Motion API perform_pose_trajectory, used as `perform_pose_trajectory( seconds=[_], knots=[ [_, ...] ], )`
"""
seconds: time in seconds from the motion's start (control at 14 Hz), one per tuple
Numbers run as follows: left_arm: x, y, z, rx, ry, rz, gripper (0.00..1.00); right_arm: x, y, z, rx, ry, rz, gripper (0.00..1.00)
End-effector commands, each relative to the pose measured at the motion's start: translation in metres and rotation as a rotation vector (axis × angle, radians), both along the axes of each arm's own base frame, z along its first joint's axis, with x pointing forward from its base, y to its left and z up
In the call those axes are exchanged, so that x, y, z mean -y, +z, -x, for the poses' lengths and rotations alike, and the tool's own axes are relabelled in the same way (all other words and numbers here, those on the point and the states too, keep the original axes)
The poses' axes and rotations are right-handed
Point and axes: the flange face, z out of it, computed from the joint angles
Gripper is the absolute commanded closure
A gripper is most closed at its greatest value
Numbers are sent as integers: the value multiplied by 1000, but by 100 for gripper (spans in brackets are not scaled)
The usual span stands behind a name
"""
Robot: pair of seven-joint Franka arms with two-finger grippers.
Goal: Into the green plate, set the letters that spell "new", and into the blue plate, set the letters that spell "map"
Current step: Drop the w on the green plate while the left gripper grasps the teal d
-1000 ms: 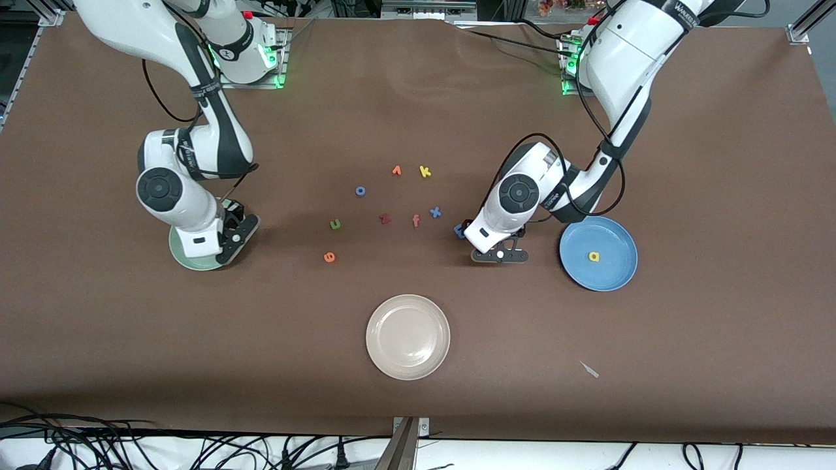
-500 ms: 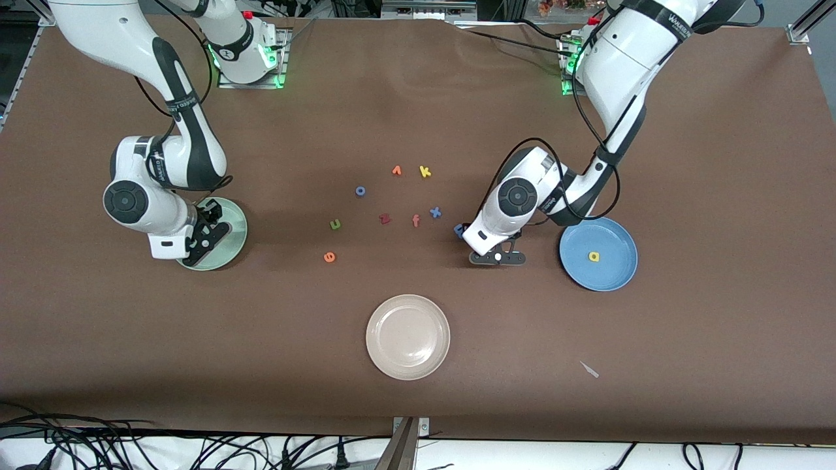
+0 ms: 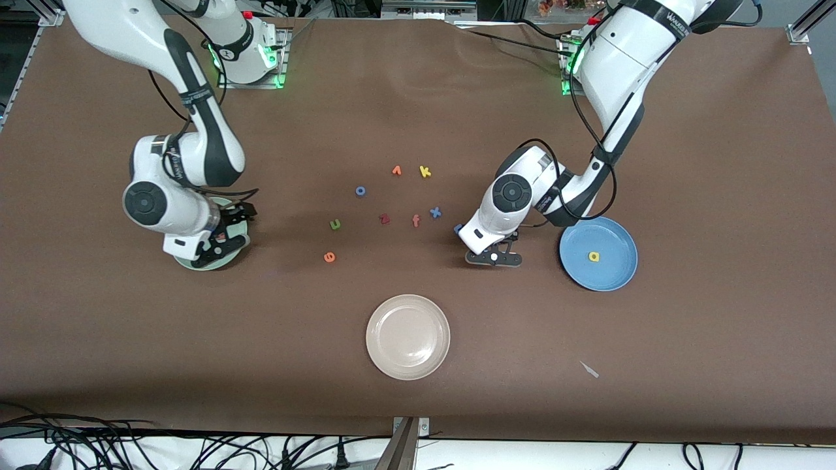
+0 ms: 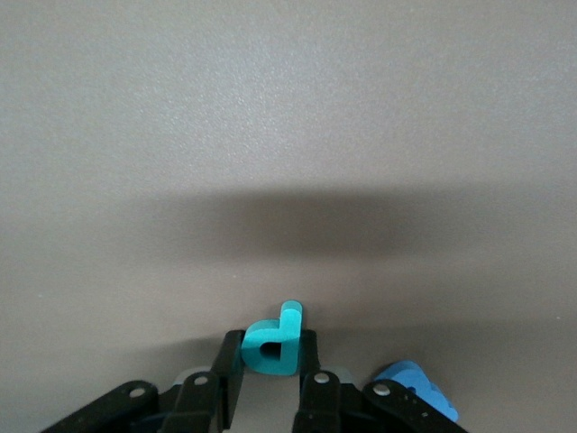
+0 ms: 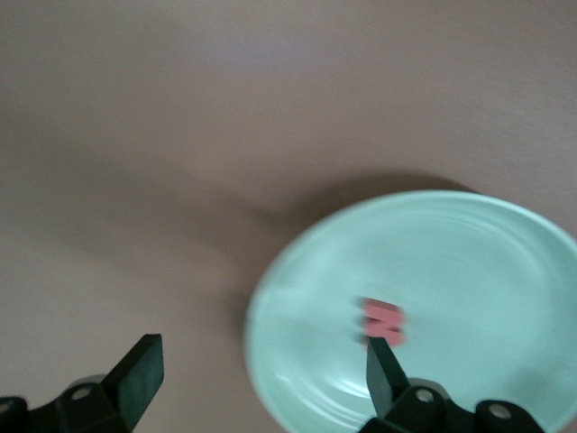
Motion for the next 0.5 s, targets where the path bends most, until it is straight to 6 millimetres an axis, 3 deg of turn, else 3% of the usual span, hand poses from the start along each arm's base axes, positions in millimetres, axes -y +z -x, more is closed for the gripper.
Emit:
perform_pose_trajectory(
  seconds=[0.0,0.43],
  knots=[
    [-10,11,-5,-1,-18,-61,100,-49,8,8,8,-147,5,0],
    [-57,48,-18,-51,-181,-204,100,-124,6,23,76,-407,-6,0]
  ],
)
